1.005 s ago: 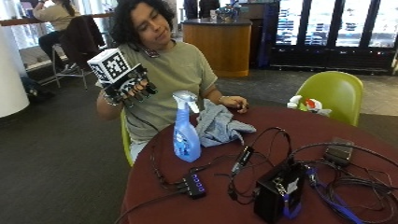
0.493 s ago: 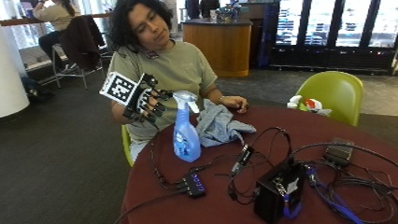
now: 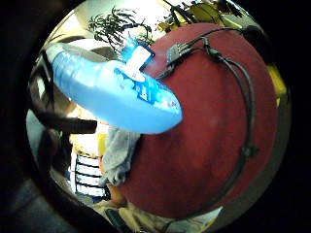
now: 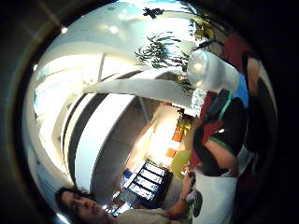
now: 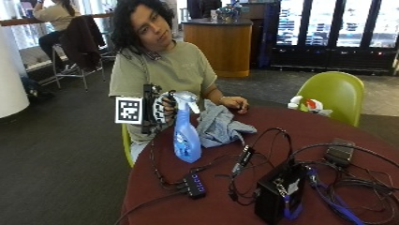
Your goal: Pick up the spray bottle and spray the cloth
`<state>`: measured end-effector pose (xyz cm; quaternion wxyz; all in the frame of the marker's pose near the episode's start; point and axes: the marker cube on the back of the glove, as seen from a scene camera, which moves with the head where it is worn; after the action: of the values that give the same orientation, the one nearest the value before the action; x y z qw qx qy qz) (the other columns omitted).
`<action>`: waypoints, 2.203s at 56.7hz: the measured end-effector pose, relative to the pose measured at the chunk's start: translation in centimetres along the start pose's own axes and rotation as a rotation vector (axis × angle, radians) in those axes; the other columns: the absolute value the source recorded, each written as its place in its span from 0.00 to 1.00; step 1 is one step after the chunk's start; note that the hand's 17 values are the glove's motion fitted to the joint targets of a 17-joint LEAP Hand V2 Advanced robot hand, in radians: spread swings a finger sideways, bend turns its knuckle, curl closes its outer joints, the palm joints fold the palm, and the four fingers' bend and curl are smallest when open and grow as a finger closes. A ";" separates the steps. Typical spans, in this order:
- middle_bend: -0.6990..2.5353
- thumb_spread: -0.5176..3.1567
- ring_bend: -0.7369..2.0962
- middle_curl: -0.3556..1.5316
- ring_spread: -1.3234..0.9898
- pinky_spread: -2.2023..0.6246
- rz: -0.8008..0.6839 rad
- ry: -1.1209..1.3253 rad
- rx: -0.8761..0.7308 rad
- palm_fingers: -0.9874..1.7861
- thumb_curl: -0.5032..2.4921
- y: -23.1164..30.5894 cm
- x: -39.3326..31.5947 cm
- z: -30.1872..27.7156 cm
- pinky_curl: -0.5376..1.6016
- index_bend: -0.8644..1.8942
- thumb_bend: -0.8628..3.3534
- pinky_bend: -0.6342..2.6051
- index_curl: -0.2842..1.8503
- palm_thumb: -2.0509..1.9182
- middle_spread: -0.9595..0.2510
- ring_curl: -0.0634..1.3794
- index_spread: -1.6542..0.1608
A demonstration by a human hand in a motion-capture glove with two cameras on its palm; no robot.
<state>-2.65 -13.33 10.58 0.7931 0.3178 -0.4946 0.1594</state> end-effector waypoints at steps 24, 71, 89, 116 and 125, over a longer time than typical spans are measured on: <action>0.49 0.45 0.63 0.62 0.48 0.72 0.110 0.021 0.038 0.80 0.40 -0.8 0.7 1.2 0.58 0.60 0.23 0.50 0.43 0.76 0.61 0.51 0.77; 0.27 0.45 0.36 0.42 0.57 0.86 -0.244 0.874 -0.455 0.50 0.35 13.4 -7.1 -13.3 0.41 0.38 0.20 0.27 0.32 0.69 0.82 0.29 0.71; 0.27 0.45 0.35 0.38 0.57 0.87 -0.135 0.905 -0.325 0.53 0.34 14.7 -6.5 -14.1 0.40 0.38 0.20 0.25 0.32 0.69 0.82 0.27 0.70; 0.27 0.44 0.35 0.36 0.57 0.87 -0.132 0.431 -0.364 0.52 0.33 9.5 -3.8 -7.3 0.40 0.37 0.20 0.26 0.29 0.70 0.84 0.28 0.71; 0.27 0.43 0.36 0.36 0.57 0.87 -0.076 0.293 -0.239 0.53 0.33 4.9 -2.5 -4.3 0.41 0.36 0.20 0.28 0.28 0.71 0.84 0.28 0.71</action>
<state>-3.63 -6.61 8.74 0.8943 0.2131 -0.3767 0.1138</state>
